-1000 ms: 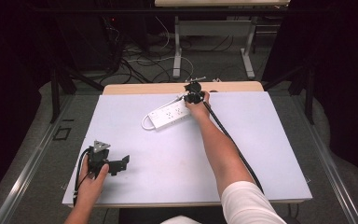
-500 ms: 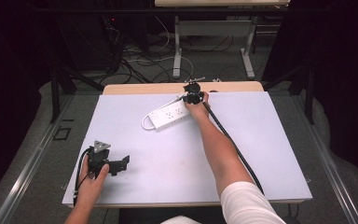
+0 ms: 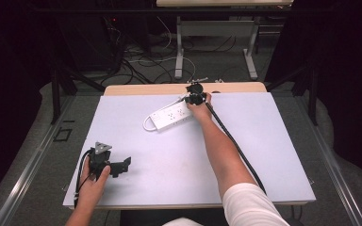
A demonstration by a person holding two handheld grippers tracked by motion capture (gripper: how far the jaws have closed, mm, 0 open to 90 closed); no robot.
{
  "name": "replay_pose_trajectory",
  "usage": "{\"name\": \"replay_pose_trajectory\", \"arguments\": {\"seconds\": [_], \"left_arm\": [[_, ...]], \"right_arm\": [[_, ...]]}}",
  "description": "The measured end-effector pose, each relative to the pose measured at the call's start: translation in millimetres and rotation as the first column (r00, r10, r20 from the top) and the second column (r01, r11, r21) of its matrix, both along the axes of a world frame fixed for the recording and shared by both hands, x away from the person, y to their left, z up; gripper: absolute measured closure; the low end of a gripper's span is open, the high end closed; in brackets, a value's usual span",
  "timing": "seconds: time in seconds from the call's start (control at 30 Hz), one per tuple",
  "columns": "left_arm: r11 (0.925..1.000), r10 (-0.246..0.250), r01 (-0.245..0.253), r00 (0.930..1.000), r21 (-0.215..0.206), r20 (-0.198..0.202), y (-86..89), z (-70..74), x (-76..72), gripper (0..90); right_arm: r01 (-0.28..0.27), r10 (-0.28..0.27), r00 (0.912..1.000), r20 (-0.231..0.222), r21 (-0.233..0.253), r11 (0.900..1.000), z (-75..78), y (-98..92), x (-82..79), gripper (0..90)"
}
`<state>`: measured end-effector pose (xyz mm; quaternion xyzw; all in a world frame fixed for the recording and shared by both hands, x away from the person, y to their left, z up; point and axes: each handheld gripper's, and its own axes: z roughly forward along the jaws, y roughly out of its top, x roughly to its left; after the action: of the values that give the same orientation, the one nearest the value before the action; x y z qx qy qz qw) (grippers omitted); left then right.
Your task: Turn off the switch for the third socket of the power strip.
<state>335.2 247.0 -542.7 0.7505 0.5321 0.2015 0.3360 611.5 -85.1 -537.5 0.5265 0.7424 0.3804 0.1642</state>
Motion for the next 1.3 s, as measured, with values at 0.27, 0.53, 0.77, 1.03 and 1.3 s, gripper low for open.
{"name": "replay_pose_trajectory", "arguments": {"seconds": [0.27, 0.53, 0.77, 1.03, 1.3], "left_arm": [[1.0000, 0.000, 0.000, 1.0000, 0.001, 0.000, -0.1, -0.1, 0.0, 0.3], [1.0000, 0.000, 0.000, 1.0000, 0.002, 0.001, 0.1, -0.5, 0.0, 0.3], [1.0000, 0.000, 0.000, 1.0000, 0.003, 0.000, 0.2, -0.6, -0.1, 0.3], [1.0000, -0.004, 0.004, 1.0000, 0.005, -0.004, 0.4, -0.2, -0.1, 0.3], [1.0000, -0.005, 0.005, 1.0000, 0.006, -0.005, 0.5, -0.3, -0.2, 0.3]], "right_arm": [[-0.001, 0.000, 0.9994, -0.033, -0.019, 1.000, 2.0, -0.2, 0.2, 90.0], [0.007, -0.007, 0.9999, -0.008, 0.004, 1.000, 0.1, 2.2, 0.7, 90.0], [0.002, -0.002, 1.0000, -0.005, -0.006, 1.000, -0.2, 1.5, 0.8, 90.0], [0.011, -0.011, 0.9999, 0.003, -0.009, 1.000, -0.2, 3.1, 0.2, 90.0], [0.014, -0.014, 0.9999, 0.002, -0.006, 1.000, 0.2, 2.5, 0.3, 90.0]]}}
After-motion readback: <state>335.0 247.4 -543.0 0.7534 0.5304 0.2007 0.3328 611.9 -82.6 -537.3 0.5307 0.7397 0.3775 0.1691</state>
